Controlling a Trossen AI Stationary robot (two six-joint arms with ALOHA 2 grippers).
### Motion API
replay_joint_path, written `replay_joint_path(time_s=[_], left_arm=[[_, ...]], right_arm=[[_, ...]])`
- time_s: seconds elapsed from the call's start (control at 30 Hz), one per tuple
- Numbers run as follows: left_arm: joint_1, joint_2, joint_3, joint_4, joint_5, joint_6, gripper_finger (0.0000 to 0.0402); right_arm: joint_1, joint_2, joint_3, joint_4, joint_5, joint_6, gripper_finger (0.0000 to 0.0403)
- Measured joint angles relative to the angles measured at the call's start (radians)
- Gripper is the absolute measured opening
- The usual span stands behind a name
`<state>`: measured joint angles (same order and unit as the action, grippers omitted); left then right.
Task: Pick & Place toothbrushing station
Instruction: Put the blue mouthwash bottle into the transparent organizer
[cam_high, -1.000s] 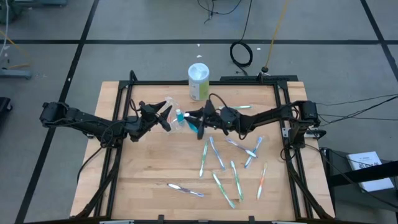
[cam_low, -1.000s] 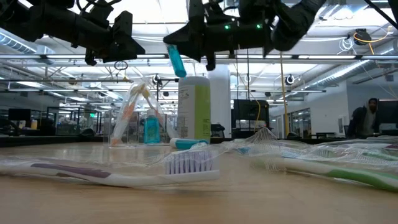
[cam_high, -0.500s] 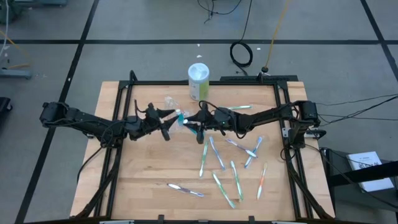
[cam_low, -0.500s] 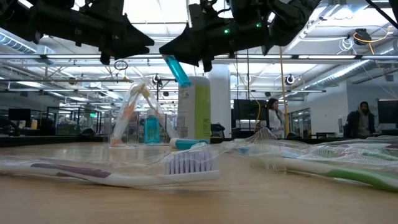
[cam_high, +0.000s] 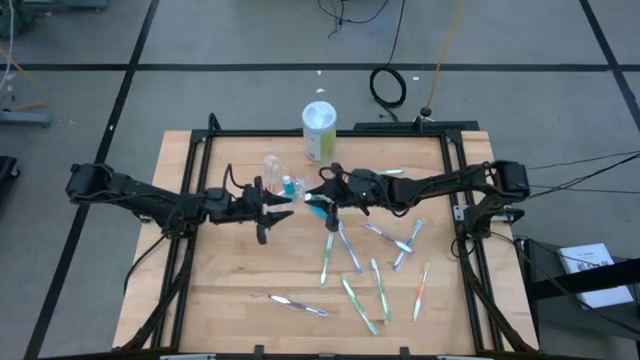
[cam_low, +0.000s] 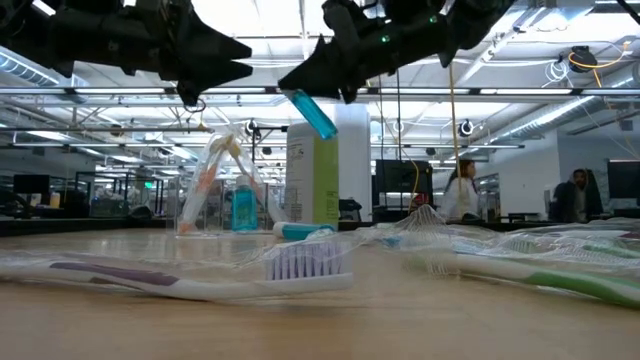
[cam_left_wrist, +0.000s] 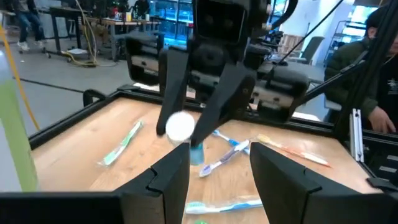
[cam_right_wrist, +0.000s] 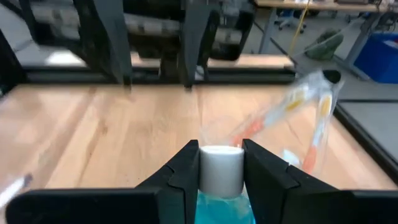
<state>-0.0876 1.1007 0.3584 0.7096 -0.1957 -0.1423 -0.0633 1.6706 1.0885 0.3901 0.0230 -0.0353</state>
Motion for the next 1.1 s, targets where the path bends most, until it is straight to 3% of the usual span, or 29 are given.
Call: replay_joint_path(time_s=[0.23, 0.37, 0.57, 0.7, 0.93, 1.1], left_arm=[[-0.005, 0.071, 0.001, 0.014, -0.018, -0.103, 0.0175], [-0.005, 0.147, 0.009, 0.117, -0.023, -0.067, 0.0175], [0.002, 0.279, 0.140, 0.141, -0.001, 0.011, 0.0183], [0.025, 0.364, 0.263, 0.045, 0.041, 0.039, 0.0221], [0.057, 0.507, 0.458, -0.041, -0.002, 0.059, 0.0307], [0.072, 0.559, 0.528, -0.082, 0.028, 0.085, 0.0334]], right_arm=[[0.022, -0.089, -0.021, -0.098, 0.001, -0.073, 0.0091], [0.037, -0.201, -0.094, -0.019, -0.002, -0.101, 0.0091], [0.046, -0.286, -0.345, 0.410, -0.079, -0.077, 0.0091], [0.036, -0.289, -0.442, 0.590, -0.080, -0.027, 0.0091], [0.042, -0.289, -0.459, 0.575, -0.078, -0.024, 0.0091], [0.044, -0.288, -0.460, 0.574, -0.076, -0.030, 0.0091]])
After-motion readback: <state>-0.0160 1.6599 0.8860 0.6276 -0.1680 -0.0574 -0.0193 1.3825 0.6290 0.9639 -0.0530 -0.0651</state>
